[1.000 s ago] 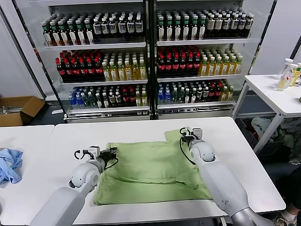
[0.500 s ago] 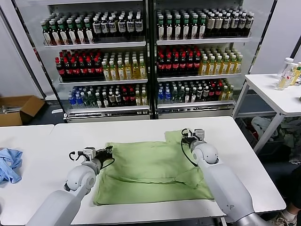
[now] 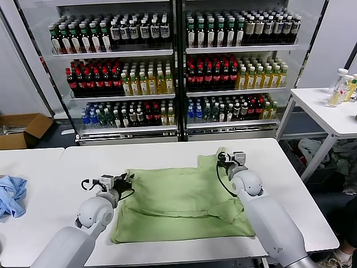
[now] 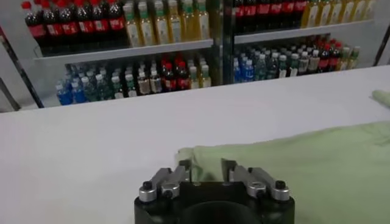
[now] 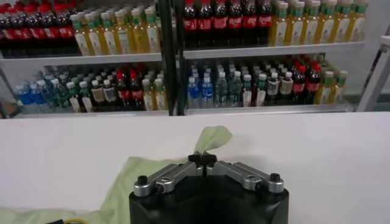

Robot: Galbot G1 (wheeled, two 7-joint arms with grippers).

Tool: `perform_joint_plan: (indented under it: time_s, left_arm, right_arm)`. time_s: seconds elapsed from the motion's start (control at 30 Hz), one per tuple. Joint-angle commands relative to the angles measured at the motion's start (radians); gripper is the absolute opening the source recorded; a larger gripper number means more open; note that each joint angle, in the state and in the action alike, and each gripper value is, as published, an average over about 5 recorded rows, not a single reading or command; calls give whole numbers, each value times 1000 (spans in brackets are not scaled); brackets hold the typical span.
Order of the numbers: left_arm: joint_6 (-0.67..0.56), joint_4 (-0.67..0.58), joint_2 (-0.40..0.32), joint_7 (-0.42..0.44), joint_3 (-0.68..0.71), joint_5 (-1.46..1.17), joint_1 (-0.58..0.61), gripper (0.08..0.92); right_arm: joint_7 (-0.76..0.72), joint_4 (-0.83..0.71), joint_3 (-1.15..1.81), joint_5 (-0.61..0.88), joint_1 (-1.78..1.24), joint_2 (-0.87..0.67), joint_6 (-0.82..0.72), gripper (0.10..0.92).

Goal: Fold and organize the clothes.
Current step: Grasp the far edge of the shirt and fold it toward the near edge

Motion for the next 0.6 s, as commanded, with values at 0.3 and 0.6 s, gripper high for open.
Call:
perform_joint_plan:
  time_s: [0.3,0.6]
  left_arm:
    - [26,36,13,3,30,18,-24,718]
    - [24,33,13,40,21,-47,-19,599]
  right_arm:
    - [-1,24,-4,-1,-6,-8,4,107]
    - [-1,25,-1,-1,-12,-7,4,107]
